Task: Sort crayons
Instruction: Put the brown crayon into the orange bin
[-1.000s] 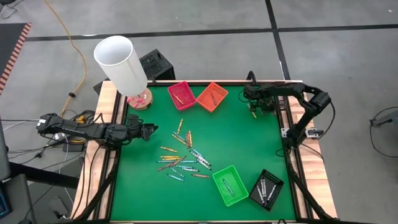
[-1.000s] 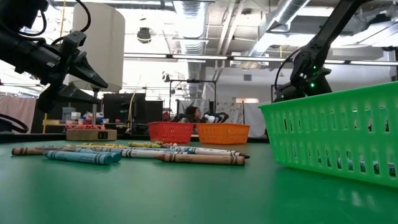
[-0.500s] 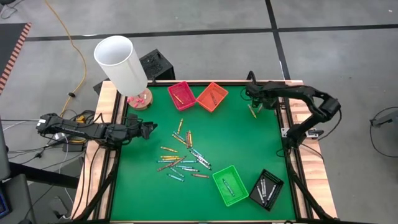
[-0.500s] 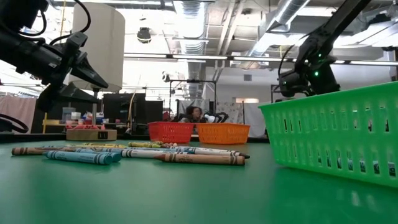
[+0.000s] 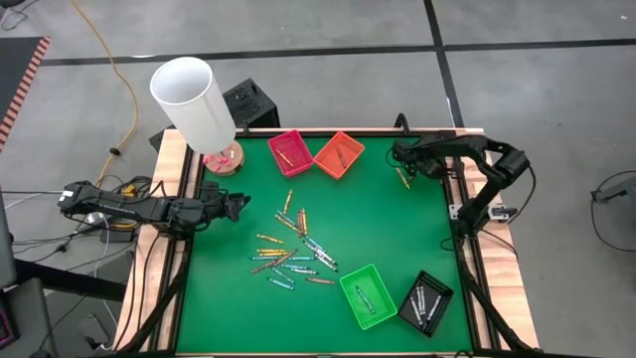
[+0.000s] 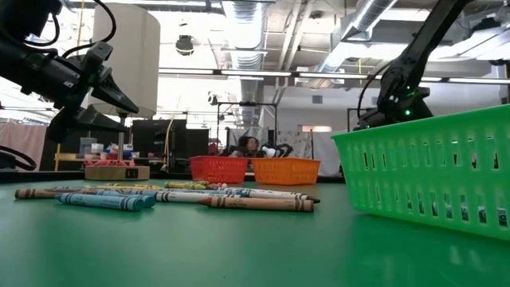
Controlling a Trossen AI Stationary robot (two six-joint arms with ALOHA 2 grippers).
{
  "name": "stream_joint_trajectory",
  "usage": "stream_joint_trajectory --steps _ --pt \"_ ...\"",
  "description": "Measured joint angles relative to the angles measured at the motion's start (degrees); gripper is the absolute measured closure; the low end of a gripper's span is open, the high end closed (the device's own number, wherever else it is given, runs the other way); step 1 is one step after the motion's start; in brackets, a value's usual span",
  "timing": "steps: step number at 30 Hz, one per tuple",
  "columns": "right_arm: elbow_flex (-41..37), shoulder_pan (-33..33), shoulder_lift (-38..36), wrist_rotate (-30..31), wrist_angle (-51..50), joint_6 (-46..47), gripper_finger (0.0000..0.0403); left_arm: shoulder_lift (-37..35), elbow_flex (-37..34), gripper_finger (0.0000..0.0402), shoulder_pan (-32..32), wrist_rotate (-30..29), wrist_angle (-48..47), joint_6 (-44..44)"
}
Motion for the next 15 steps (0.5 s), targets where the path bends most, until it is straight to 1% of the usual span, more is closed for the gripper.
stream_joint_trajectory --steps 6,9,11,15 --pt "0.04 -0.08 0.75 -0.25 0.67 -1.37 0.0403 0.0 0.0 0.0186 0.0 -0.46 0.02 0.35" --pt "-0.11 1.69 0.72 -0.41 1.08 -1.51 0.0403 0.0 0.0 0.0186 0.0 -0.45 0.0 0.4" --pt "-0.19 3.1 0.6 -1.68 2.12 -1.55 0.0403 0.01 0.0 0.0186 0.0 -0.45 0.01 0.42" --pt "-0.11 5.39 0.31 -1.42 0.42 -1.27 0.0403 0.0 0.0 0.0186 0.0 -0.31 0.0 0.42"
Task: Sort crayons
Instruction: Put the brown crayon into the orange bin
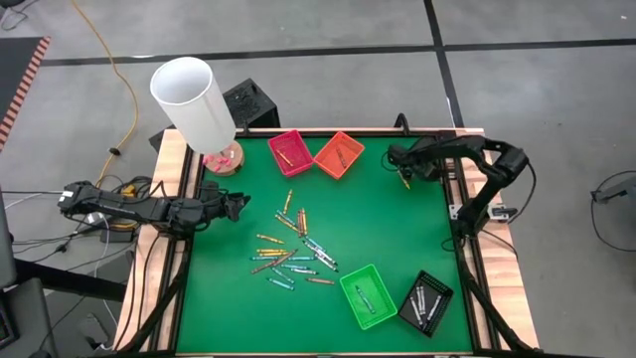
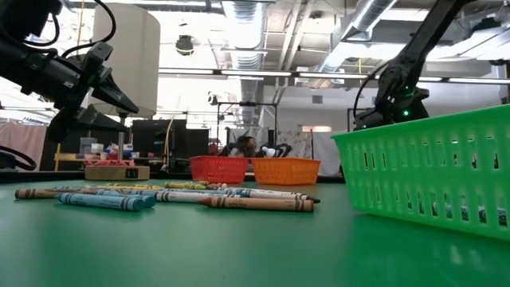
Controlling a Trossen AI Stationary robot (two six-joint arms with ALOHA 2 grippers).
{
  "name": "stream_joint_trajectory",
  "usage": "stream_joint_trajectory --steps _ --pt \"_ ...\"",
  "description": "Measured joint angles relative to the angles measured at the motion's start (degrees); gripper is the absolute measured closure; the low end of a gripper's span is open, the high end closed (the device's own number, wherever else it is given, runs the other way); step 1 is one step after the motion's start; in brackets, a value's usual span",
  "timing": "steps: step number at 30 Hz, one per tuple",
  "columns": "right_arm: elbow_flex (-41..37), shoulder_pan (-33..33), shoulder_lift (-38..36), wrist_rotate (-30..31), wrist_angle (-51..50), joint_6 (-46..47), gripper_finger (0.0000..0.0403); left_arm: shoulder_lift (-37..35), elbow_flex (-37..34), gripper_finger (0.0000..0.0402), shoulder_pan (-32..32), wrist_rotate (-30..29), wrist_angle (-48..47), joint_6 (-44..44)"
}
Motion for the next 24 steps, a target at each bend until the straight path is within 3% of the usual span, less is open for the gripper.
stream_joint_trajectory --steps 24 --pt "0.11 -3.28 0.03 2.08 -1.19 -1.22 0.0403 0.02 -0.01 0.0186 0.0 -2.28 0.02 0.46"
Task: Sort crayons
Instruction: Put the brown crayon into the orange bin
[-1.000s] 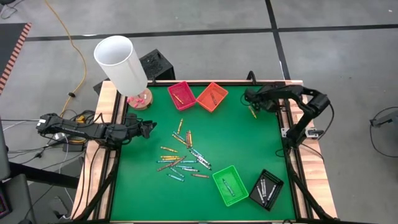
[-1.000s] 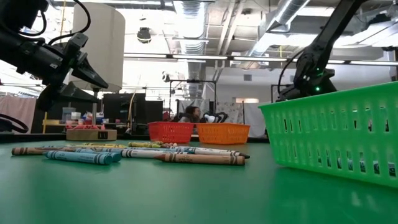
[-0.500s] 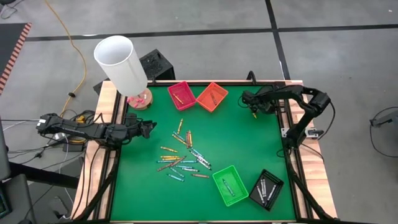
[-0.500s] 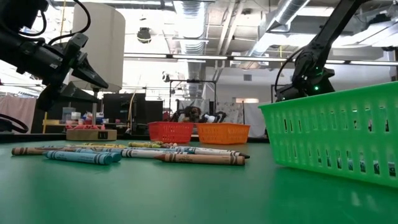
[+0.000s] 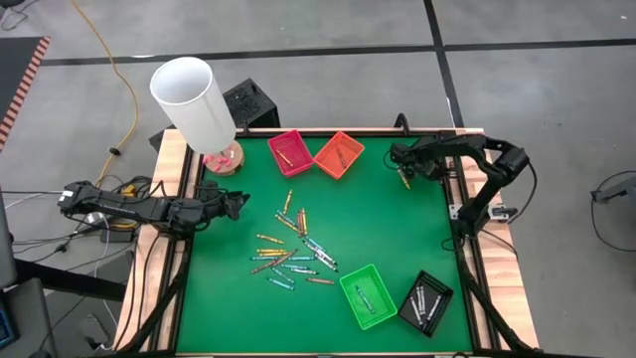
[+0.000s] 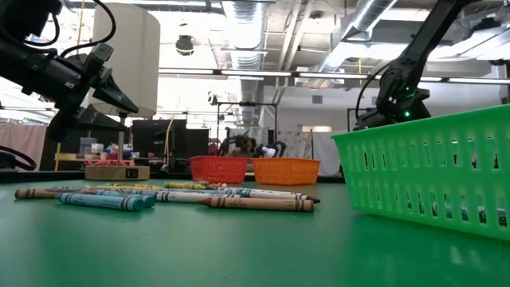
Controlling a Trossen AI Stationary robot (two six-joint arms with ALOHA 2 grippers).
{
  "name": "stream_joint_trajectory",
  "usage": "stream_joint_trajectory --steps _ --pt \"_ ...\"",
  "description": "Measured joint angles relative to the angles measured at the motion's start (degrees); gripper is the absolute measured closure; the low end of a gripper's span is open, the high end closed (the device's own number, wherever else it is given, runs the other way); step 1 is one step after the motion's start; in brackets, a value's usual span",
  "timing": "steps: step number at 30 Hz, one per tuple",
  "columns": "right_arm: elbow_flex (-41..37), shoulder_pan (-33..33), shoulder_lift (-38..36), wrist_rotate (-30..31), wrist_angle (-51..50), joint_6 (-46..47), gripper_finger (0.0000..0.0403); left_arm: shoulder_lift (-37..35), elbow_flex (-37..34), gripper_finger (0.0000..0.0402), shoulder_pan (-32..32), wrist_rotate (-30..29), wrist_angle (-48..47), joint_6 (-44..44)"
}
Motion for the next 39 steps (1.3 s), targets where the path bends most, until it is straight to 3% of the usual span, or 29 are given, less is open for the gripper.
stream_joint_trajectory --steps 12,19,25,31,39 --pt "-2.1 -0.85 -0.22 -1.24 4.62 -3.84 0.0403 -0.02 0.01 0.0186 0.0 0.23 0.0 0.0" --pt "2.09 6.45 -1.81 -6.07 2.39 -6.32 0.0403 0.0 -0.01 0.0186 -0.01 0.19 0.12 -0.07" --pt "6.13 10.8 -4.43 -3.72 -2.5 -4.56 0.0403 -0.01 -0.01 0.0186 -0.02 0.03 0.15 -0.11" --pt "6.27 9.89 -5.01 -2.36 0.43 -6.46 0.0402 0.0 -0.01 0.0186 0.0 0.01 0.13 -0.13" --pt "5.18 5.76 -5.05 -7.48 7.02 -7.74 0.0341 -0.02 -0.01 0.0186 -0.01 0.03 0.11 0.06"
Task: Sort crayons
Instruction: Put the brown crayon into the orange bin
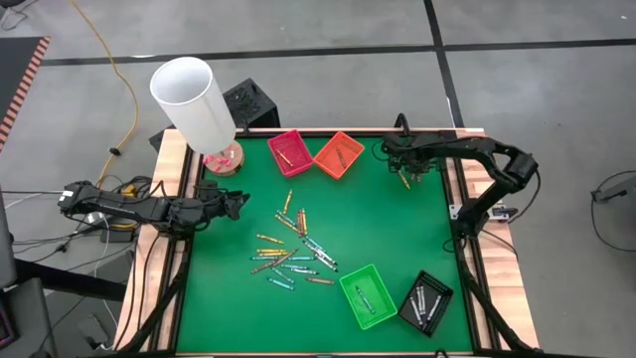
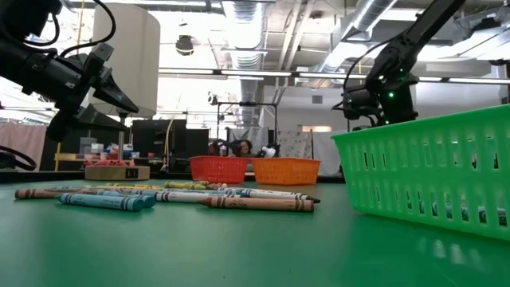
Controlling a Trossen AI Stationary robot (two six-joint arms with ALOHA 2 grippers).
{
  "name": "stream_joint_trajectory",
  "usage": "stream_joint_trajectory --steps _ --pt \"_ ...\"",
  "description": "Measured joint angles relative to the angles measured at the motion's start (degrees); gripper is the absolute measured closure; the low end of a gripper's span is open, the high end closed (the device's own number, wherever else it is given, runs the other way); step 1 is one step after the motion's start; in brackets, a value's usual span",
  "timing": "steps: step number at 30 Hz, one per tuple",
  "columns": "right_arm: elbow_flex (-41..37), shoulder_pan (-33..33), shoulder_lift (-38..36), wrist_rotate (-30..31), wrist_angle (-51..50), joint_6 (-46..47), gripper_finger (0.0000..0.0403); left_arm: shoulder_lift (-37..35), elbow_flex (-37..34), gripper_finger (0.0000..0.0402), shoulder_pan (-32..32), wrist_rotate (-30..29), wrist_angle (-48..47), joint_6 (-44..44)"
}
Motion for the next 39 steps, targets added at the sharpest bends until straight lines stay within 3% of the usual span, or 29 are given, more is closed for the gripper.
stream_joint_trajectory --steps 9,24,39 --pt "-0.02 -1.24 0.0 -1.48 0.19 -0.34 0.0281 0.02 0.0 0.0186 -0.01 0.0 -0.15 0.53" --pt "-1.63 -1.56 0.0 -1.68 -2.9 -0.47 0.0284 0.02 0.0 0.0186 0.01 0.35 -0.2 0.57" --pt "-7.33 -1.77 -0.59 -3.99 4.84 0.73 0.0285 0.0 0.0 0.0186 -0.01 0.24 -0.13 0.42"
